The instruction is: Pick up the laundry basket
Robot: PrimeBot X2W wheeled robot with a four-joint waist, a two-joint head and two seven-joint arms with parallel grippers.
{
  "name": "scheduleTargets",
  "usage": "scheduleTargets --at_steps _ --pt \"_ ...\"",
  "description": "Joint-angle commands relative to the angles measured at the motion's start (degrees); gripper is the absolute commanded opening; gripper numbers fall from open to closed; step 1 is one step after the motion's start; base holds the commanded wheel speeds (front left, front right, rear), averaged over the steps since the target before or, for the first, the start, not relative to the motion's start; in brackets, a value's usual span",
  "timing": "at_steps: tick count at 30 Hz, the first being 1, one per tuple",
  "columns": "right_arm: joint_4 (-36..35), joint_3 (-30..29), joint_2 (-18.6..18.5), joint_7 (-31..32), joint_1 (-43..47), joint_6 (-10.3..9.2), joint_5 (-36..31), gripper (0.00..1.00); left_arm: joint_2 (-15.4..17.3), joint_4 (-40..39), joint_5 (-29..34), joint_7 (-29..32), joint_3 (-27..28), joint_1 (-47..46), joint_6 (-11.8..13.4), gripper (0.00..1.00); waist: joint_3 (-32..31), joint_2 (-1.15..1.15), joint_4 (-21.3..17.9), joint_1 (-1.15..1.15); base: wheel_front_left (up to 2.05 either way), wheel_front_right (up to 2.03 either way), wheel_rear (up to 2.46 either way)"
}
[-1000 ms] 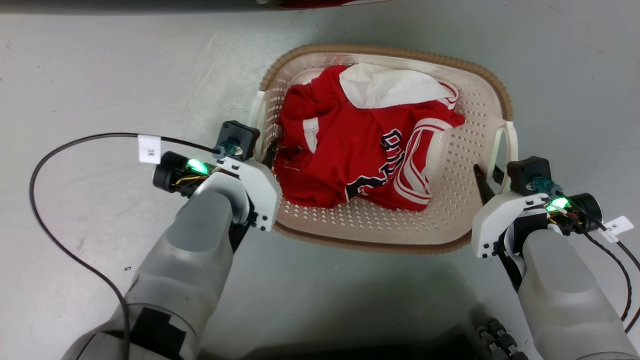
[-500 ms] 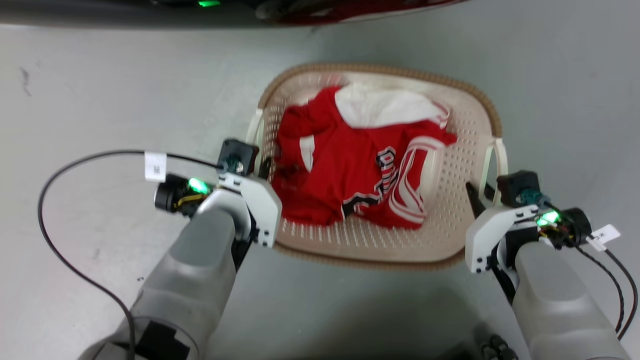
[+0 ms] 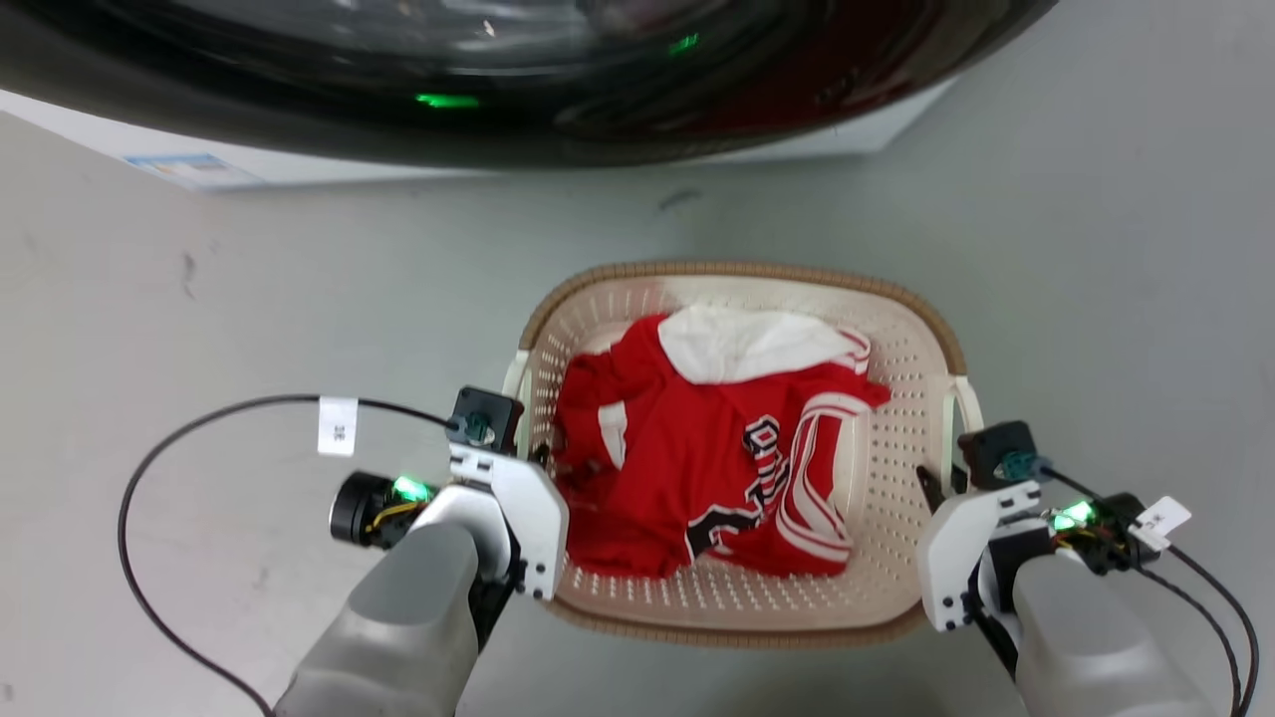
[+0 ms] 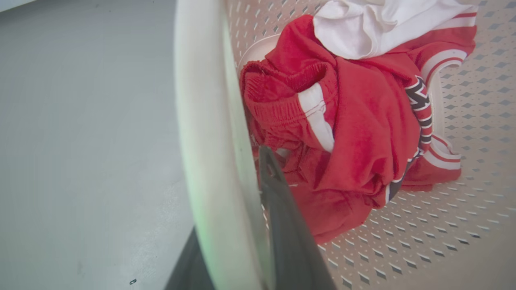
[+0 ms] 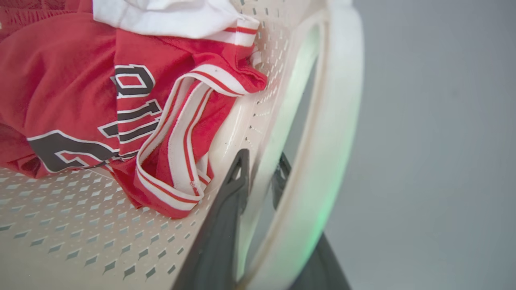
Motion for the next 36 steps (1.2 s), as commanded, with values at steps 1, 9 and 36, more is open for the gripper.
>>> scheduleTargets --at_steps 1,9,36 --pt "0.2 1.27 -0.34 0.31 0.87 -0.03 -0.16 0.0 -0.26 -0.3 -0.75 0.42 -1.07 1.32 -0.74 0.0 -3.82 0.0 1.42 0.0 0.0 0.0 0.0" --pt "0.66 8.96 -0.24 4.27 3.32 -0.03 5.52 0.0 0.09 -0.36 -5.49 3.12 -4.1 3.71 -0.75 0.0 -10.46 0.0 3.16 0.0 0.0 0.0 0.0" --pt "-2.07 36.75 -0.13 19.36 9.98 0.09 30.43 0.0 6.63 -5.4 -20.39 15.22 -15.07 10.68 -0.75 0.0 -31.05 0.0 4.48 0.0 0.0 0.0 0.0"
